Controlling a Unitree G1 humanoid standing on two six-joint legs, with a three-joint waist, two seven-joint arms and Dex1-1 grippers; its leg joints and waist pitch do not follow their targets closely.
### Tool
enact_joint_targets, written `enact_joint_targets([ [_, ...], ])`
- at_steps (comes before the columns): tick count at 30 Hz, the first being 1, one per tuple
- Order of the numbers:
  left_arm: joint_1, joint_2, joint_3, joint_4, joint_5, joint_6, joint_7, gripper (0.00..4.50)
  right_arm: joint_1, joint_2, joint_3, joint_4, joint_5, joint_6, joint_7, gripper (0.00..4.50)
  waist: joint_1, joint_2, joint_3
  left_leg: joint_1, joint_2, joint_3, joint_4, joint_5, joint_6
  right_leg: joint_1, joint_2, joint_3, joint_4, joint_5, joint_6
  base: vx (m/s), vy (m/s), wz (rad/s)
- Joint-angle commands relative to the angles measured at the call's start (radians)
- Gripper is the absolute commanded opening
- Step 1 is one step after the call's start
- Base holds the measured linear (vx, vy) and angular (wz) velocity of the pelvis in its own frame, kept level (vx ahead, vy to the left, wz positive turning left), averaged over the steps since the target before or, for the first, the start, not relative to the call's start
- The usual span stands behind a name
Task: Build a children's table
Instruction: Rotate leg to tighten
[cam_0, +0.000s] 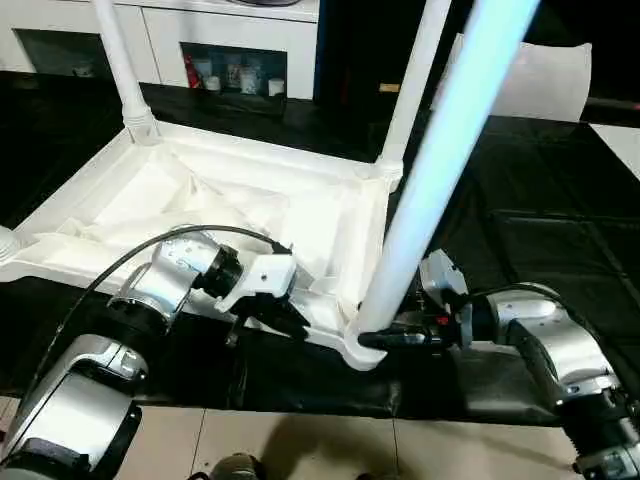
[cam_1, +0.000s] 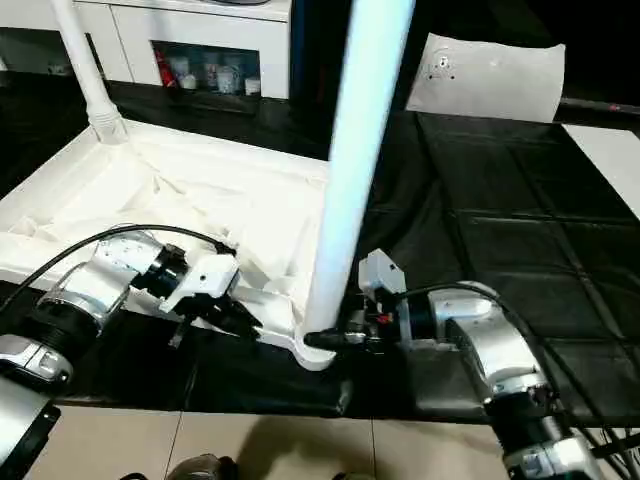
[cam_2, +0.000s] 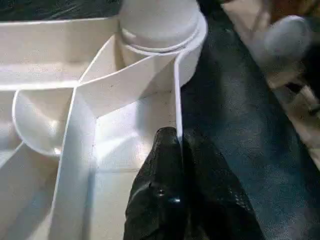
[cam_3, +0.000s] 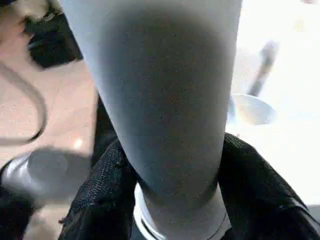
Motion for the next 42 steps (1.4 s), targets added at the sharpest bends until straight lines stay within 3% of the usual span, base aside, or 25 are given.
enact_joint_targets([
  [1, 0.001, -0.063, -0.019, -0.026, 0.0, 0.04, 0.064, 0.0, -0.001, 0.045, 0.011, -0.024, -0.002, 0.032, -0.102, 1.96, -0.01, -0.003, -0.049, 0.034, 0.069, -0.028, -0.075, -0.266, 0.015, 0.028, -0.07, 0.042, -0.074, -0.259, -0.223, 0.0, 0.0, 0.0],
  [2, 0.001, -0.072, -0.016, -0.028, 0.003, 0.064, 0.096, 0.0, 0.002, 0.064, 0.013, -0.024, -0.026, 0.03, -0.151, 1.96, -0.014, -0.003, -0.046, 0.035, 0.068, -0.03, -0.078, -0.297, -0.001, 0.023, -0.071, 0.044, -0.082, -0.328, -0.204, 0.0, 0.0, 0.0],
  [3, 0.001, -0.134, 0.02, -0.032, -0.011, 0.176, 0.216, 0.0, -0.008, 0.163, -0.004, 0.0, -0.086, 0.069, -0.359, 1.96, -0.026, -0.001, -0.041, 0.038, 0.068, -0.036, -0.082, -0.35, -0.034, 0.017, -0.072, 0.046, -0.089, -0.429, -0.176, 0.0, 0.0, 0.0],
  [6, -0.004, -0.198, 0.051, -0.034, -0.007, 0.263, 0.339, 0.0, -0.039, 0.268, -0.047, 0.03, -0.103, 0.146, -0.553, 1.95, -0.05, -0.005, -0.042, 0.038, 0.062, -0.048, -0.085, -0.397, -0.07, 0.013, -0.074, 0.04, -0.097, -0.532, -0.142, 0.0, 0.0, 0.0],
  [8, -0.004, -0.212, 0.056, -0.037, -0.005, 0.287, 0.366, 0.0, -0.048, 0.292, -0.057, 0.035, -0.104, 0.163, -0.592, 1.94, -0.066, -0.003, -0.043, 0.034, 0.062, -0.053, -0.087, -0.41, -0.07, 0.015, -0.073, 0.038, -0.101, -0.546, -0.127, 0.0, 0.0, 0.0],
  [9, -0.011, -0.238, 0.071, -0.033, 0.0, 0.32, 0.432, 0.0, -0.067, 0.33, -0.07, 0.053, -0.119, 0.182, -0.667, 1.94, -0.073, 0.001, -0.046, 0.031, 0.063, -0.053, -0.089, -0.401, -0.068, 0.018, -0.072, 0.039, -0.1, -0.507, -0.13, 0.0, 0.0, 0.0],
  [11, -0.022, -0.283, 0.1, -0.032, 0.008, 0.375, 0.552, 0.0, -0.102, 0.394, -0.092, 0.087, -0.136, 0.205, -0.791, 1.94, -0.085, -0.001, -0.048, 0.03, 0.061, -0.05, -0.09, -0.388, -0.065, 0.013, -0.066, 0.039, -0.097, -0.429, -0.15, 0.0, 0.0, 0.0],
  [13, -0.027, -0.299, 0.112, -0.035, 0.007, 0.389, 0.592, 0.0, -0.119, 0.416, -0.097, 0.107, -0.144, 0.205, -0.831, 1.94, -0.087, -0.006, -0.051, 0.036, 0.056, -0.042, -0.081, -0.387, -0.044, 0.011, -0.066, 0.043, -0.103, -0.418, -0.155, 0.0, 0.0, 0.0],
  [16, -0.022, -0.325, 0.124, -0.083, 0.024, 0.434, 0.635, 0.0, -0.138, 0.473, -0.119, 0.123, -0.147, 0.186, -0.871, 1.94, -0.081, -0.005, -0.055, 0.031, 0.058, -0.038, -0.079, -0.316, -0.013, 0.019, -0.065, 0.045, -0.099, -0.356, -0.157, 0.0, 0.0, 0.0],
  [18, -0.016, -0.313, 0.11, -0.099, 0.046, 0.434, 0.63, 0.0, -0.135, 0.476, -0.122, 0.115, -0.144, 0.172, -0.87, 2.5, -0.082, -0.002, -0.058, 0.027, 0.059, -0.036, -0.079, -0.271, 0.001, 0.025, -0.06, 0.044, -0.089, -0.263, -0.172, 0.0, 0.0, 0.0],
  [19, -0.014, -0.307, 0.106, -0.102, 0.052, 0.433, 0.628, 0.0, -0.133, 0.476, -0.123, 0.112, -0.143, 0.17, -0.871, 2.5, -0.082, -0.002, -0.058, 0.027, 0.059, -0.036, -0.079, -0.271, 0.001, 0.025, -0.06, 0.044, -0.089, -0.263, -0.172, 0.0, 0.0, 0.0],
  [22, -0.002, -0.282, 0.088, -0.112, 0.064, 0.432, 0.617, 0.0, -0.125, 0.467, -0.125, 0.099, -0.146, 0.163, -0.868, 2.91, -0.079, 0.002, -0.065, 0.027, 0.057, -0.031, -0.072, -0.218, 0.026, 0.031, -0.061, 0.044, -0.08, -0.171, -0.203, 0.0, 0.0, 0.0],
  [25, 0.018, -0.244, 0.073, -0.125, 0.074, 0.415, 0.592, 0.0, -0.107, 0.439, -0.13, 0.074, -0.146, 0.139, -0.846, 3.09, -0.078, 0.005, -0.066, 0.026, 0.058, -0.031, -0.072, -0.207, 0.032, 0.035, -0.06, 0.043, -0.078, -0.15, -0.211, 0.0, 0.0, 0.0],
  [26, 0.026, -0.224, 0.073, -0.129, 0.076, 0.409, 0.574, 0.0, -0.09, 0.41, -0.135, 0.057, -0.143, 0.125, -0.817, 3.22, -0.079, -0.001, -0.068, 0.028, 0.059, -0.029, -0.07, -0.204, 0.032, 0.036, -0.059, 0.042, -0.077, -0.143, -0.218, 0.0, 0.0, 0.0],
  [31, 0.034, -0.167, 0.091, -0.122, 0.073, 0.365, 0.524, 0.0, -0.017, 0.278, -0.145, 0.011, -0.135, 0.043, -0.673, 3.54, -0.072, 0.0, -0.07, 0.028, 0.059, -0.027, -0.065, -0.169, 0.053, 0.04, -0.059, 0.042, -0.069, -0.082, -0.233, 0.0, 0.0, 0.0],
  [32, 0.035, -0.156, 0.092, -0.12, 0.067, 0.354, 0.508, 0.0, -0.001, 0.247, -0.146, -0.002, -0.127, 0.032, -0.629, 3.78, -0.07, -0.002, -0.068, 0.026, 0.058, -0.026, -0.063, -0.167, 0.062, 0.043, -0.059, 0.042, -0.069, -0.077, -0.235, 0.0, 0.0, 0.0],
  [34, 0.04, -0.13, 0.082, -0.119, 0.061, 0.329, 0.47, 0.0, 0.033, 0.184, -0.138, -0.028, -0.118, 0.012, -0.544, 3.84, -0.065, -0.004, -0.068, 0.025, 0.059, -0.027, -0.063, -0.178, 0.074, 0.045, -0.06, 0.042, -0.07, -0.096, -0.232, 0.0, 0.0, 0.0],
  [39, 0.041, -0.079, 0.054, -0.106, 0.059, 0.256, 0.373, 0.0, 0.084, 0.058, -0.161, -0.038, -0.088, -0.032, -0.396, 4.29, -0.063, -0.007, -0.064, 0.028, 0.061, -0.028, -0.063, -0.222, 0.062, 0.039, -0.061, 0.041, -0.081, -0.199, -0.22, 0.0, 0.0, 0.0],
  [42, 0.038, -0.052, 0.033, -0.09, 0.068, 0.206, 0.318, 0.0, 0.097, 0.0, -0.174, -0.042, -0.062, -0.057, -0.323, 4.44, -0.059, -0.004, -0.063, 0.029, 0.062, -0.028, -0.063, -0.224, 0.059, 0.036, -0.06, 0.041, -0.079, -0.196, -0.223, 0.0, 0.0, 0.0],
])
